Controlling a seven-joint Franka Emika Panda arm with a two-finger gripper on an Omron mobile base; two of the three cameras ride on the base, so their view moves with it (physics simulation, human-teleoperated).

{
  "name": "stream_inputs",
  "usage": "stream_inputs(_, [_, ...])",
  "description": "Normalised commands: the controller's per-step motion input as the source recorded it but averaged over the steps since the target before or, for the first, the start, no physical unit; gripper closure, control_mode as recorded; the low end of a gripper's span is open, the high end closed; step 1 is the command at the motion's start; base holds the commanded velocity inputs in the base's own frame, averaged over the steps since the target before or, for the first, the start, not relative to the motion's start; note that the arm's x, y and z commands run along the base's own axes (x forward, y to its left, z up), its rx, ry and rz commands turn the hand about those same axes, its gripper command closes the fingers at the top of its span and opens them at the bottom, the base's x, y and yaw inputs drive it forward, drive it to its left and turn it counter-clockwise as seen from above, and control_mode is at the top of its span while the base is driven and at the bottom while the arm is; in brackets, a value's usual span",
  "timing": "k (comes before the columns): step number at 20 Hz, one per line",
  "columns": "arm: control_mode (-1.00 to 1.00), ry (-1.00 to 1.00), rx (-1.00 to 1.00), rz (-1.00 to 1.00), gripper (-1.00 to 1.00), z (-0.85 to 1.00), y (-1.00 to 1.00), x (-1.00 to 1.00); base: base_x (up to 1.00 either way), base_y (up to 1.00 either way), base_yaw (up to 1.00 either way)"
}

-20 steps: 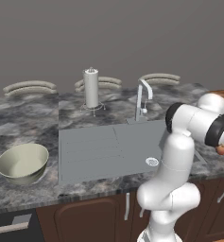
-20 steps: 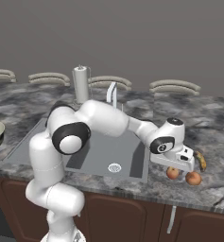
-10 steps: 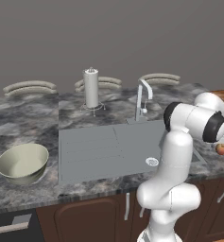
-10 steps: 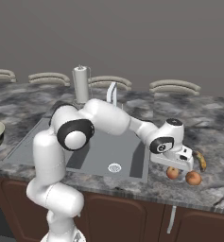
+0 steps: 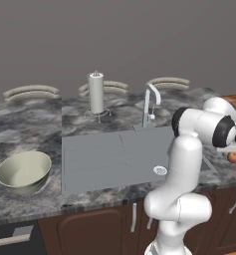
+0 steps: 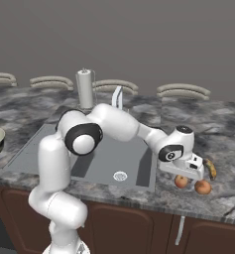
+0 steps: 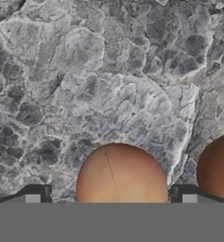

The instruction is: There is a mixed pile of frozen fruits and vegetables on the counter. Locate all the frozen vegetables and place the items in a bowl on the counter. Take all the frozen fruits and defrost them in a running sink.

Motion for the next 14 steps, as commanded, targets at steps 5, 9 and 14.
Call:
stream_inputs(5, [-1.0, 0.0, 0.0, 0.0, 1.0, -0.1, -0.01, 0.0, 0.0, 0.0, 0.0])
stream_inputs(9, [-1.0, -0.02, 0.0, 0.0, 1.0, 0.0, 0.0, 0.0, 0.0, 0.0, 0.0])
stream_inputs(14, [-1.0, -0.08, 0.0, 0.0, 1.0, 0.0, 0.0, 0.0, 0.0, 0.0, 0.0])
